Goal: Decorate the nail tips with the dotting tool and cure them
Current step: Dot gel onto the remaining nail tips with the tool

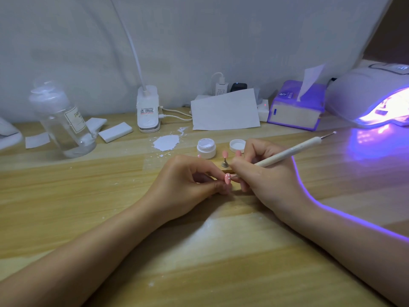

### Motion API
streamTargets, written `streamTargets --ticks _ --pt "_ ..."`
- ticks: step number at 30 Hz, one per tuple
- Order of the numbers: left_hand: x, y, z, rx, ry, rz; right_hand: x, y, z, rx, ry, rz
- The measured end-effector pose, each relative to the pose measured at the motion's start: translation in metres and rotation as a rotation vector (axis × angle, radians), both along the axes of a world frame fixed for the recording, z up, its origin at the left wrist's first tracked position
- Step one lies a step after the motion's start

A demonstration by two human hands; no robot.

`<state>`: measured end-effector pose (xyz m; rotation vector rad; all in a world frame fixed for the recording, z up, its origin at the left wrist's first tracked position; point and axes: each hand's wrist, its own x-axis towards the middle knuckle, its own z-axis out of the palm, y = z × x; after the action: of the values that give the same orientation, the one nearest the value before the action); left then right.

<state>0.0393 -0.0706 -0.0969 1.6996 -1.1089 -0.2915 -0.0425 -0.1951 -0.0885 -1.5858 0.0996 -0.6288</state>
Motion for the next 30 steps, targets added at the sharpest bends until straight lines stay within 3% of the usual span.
streamTargets --ticks 30 --pt "-0.0001 -0.0006 -0.0002 -0.002 0.000 0.000 0.0007 -0.0003 -0.0015 -0.009 -0.015 0.003"
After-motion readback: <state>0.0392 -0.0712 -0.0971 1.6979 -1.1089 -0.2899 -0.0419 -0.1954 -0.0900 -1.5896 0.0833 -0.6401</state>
